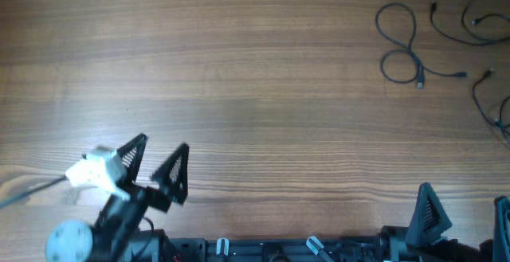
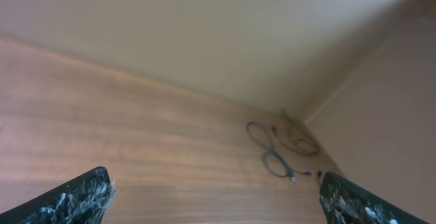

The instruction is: Untangle cables

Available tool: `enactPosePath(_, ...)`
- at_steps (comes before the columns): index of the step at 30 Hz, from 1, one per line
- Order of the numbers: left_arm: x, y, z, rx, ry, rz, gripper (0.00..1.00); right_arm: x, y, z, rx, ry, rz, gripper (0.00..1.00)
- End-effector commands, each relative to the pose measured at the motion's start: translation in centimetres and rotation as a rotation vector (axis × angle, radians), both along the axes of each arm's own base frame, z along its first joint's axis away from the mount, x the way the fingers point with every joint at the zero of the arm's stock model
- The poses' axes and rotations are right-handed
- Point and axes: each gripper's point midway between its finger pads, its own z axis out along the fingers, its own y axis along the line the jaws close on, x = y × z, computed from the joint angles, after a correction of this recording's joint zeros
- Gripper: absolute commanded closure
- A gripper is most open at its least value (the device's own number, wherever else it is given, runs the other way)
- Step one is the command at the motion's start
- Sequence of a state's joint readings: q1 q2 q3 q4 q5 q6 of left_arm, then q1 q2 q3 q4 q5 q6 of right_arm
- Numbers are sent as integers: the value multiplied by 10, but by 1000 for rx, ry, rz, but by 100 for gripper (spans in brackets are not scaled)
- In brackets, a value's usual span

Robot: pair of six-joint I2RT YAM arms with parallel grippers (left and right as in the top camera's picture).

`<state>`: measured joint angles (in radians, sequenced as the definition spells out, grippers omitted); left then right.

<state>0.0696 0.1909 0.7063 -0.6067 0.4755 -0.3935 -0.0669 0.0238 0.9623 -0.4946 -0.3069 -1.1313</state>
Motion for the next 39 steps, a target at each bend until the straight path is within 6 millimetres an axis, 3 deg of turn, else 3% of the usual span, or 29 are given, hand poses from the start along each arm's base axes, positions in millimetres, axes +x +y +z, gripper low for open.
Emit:
enactPosePath(1, -26, -7, 20, 24, -124, -38, 0, -5, 2, -1, -13, -15, 9, 0)
enactPosePath(5, -48, -11, 30, 26, -212, -61, 0, -5, 2, -1, -13, -15, 9, 0)
enactPosePath(7, -49, -12, 31, 25, -213, -72, 0, -5, 2, -1, -13, -15, 9, 0)
enactPosePath(11, -50, -15, 18, 21, -155, -94, 0, -5, 2, -1, -13, -15, 9, 0)
enactPosePath(15, -50, -15, -11, 19, -26, -95, 0, -5, 2, -1, -13, -14, 9, 0)
enactPosePath(19, -49, -13, -16, 19, -9, -83, 0, -5, 2, -1, -13, -15, 9, 0)
enactPosePath(22, -37, 4, 1, 28, -87, 31, 0, -5, 2, -2, -12, -13, 9, 0)
enactPosePath(25, -23, 25, 1, 35, -111, 160, 0, -5, 3, -1, 5, -9, 20, 0)
enactPosePath(39, 50, 46, -86, 39, -93, 294, 0, -6, 6, -2, -3, -8, 42, 0)
